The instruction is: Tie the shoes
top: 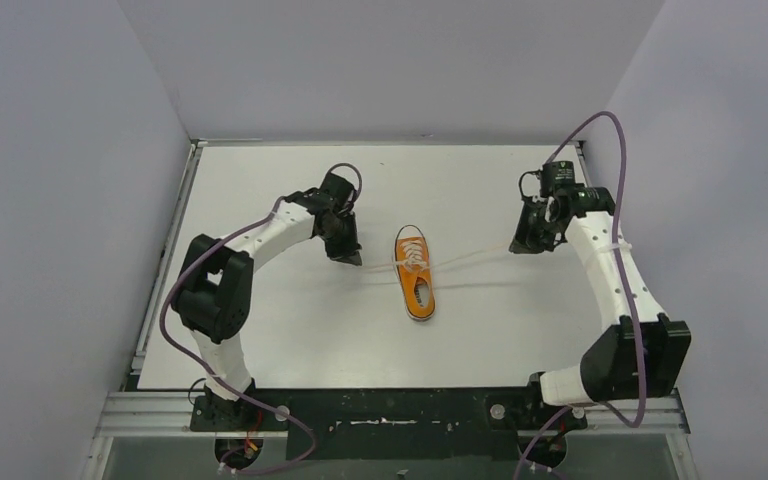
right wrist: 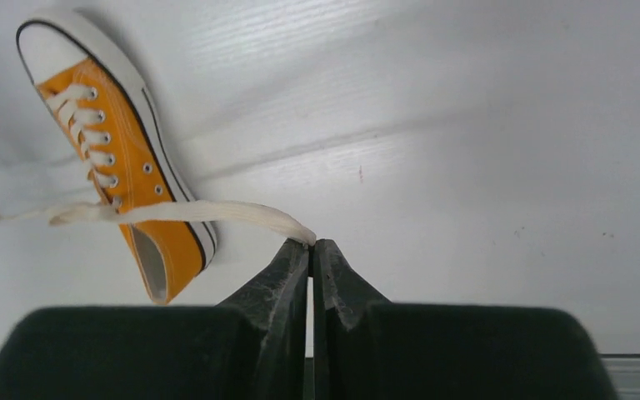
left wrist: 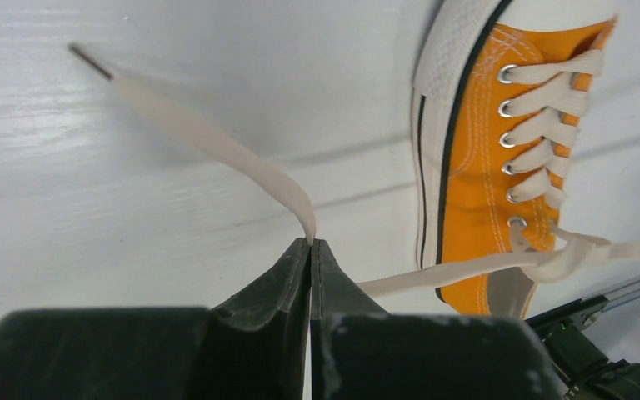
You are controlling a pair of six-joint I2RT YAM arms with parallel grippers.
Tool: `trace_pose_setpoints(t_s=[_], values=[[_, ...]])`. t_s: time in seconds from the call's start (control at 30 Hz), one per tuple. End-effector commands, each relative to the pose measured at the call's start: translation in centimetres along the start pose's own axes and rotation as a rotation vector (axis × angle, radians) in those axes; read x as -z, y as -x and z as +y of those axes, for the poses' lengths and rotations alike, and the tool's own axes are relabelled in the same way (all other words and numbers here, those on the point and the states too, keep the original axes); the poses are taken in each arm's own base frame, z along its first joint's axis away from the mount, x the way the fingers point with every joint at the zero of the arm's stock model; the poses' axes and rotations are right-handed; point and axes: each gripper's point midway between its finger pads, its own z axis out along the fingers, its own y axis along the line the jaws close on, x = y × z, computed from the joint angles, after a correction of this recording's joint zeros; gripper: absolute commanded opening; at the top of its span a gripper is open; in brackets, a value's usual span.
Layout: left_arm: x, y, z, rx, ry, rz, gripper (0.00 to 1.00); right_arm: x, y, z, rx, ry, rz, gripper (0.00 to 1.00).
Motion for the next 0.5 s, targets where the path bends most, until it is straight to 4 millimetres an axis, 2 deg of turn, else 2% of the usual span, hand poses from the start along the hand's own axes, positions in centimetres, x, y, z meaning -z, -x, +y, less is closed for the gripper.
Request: trace_pose_setpoints(t_s=[0.0, 0.1, 0.23, 0.33, 0.47], values=[[2.0, 0.3, -1.0, -0.093, -0.053, -0.022, 0.0, -1.8, 6.3, -2.4, -0.066, -0.08, -0.151, 0.0], [1.5, -0.3, 1.1, -0.055, -0.007, 0.0, 0.0, -4.2, 6.5, -6.0, -0.147, -0.174, -0.123, 0.0], [0.9, -0.4, 3.1, -0.065, 0.016, 0.019, 0.0, -7.6, 7.2, -7.6, -0.143, -0.202, -0.133, 0.0], [0.7, -0.8, 4.3, -0.071, 0.041, 0.044, 0.0, -8.7, 7.7, -9.9, -0.168, -0.285, -0.139, 0.0], [0.3, -2.5, 6.6, -0.059, 0.11, 0.083, 0.0, -9.9, 6.5, -13.5, -0.278, -0.367, -0.107, 0.0]])
